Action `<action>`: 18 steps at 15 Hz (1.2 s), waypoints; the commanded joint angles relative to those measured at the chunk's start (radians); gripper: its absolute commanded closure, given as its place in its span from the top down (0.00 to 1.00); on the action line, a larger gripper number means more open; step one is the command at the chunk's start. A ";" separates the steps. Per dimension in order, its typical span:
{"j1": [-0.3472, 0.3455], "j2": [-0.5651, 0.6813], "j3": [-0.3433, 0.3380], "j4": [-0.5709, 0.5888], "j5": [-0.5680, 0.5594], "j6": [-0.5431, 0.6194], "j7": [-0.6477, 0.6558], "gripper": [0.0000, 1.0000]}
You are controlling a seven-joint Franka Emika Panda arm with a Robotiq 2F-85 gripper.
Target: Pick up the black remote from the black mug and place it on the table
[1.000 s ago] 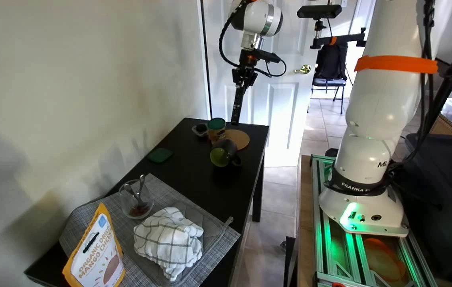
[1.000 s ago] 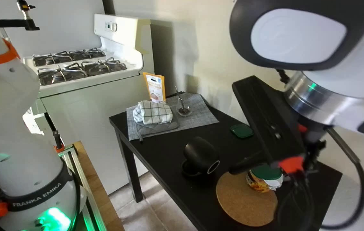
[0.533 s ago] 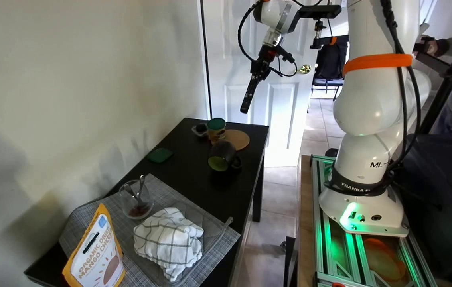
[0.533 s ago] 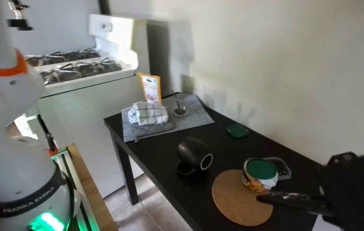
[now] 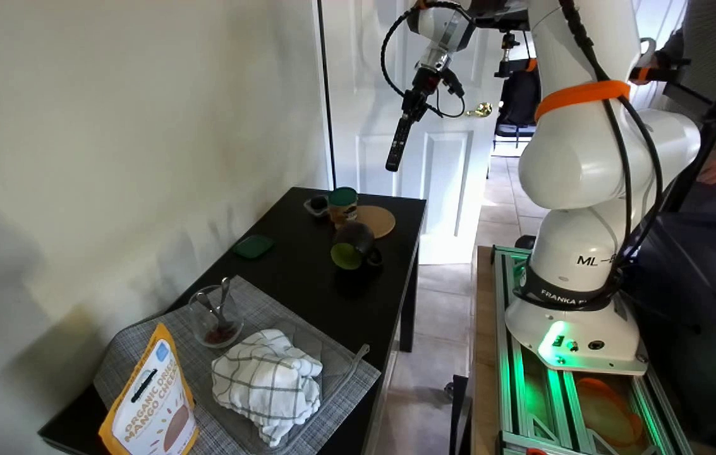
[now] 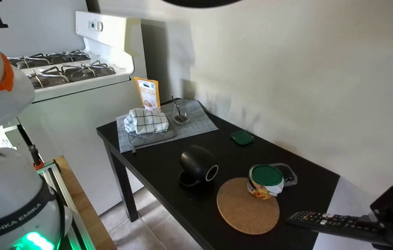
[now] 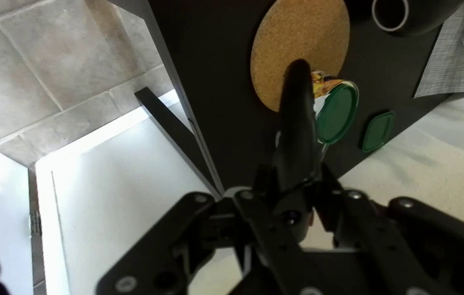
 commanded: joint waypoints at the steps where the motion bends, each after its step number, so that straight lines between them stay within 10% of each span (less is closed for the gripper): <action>1: -0.039 -0.001 0.052 0.008 -0.023 0.006 0.012 0.30; 17: -0.039 -0.001 0.054 0.013 -0.023 0.006 0.009 0.30; 18: -0.039 -0.001 0.054 0.013 -0.023 0.006 0.009 0.07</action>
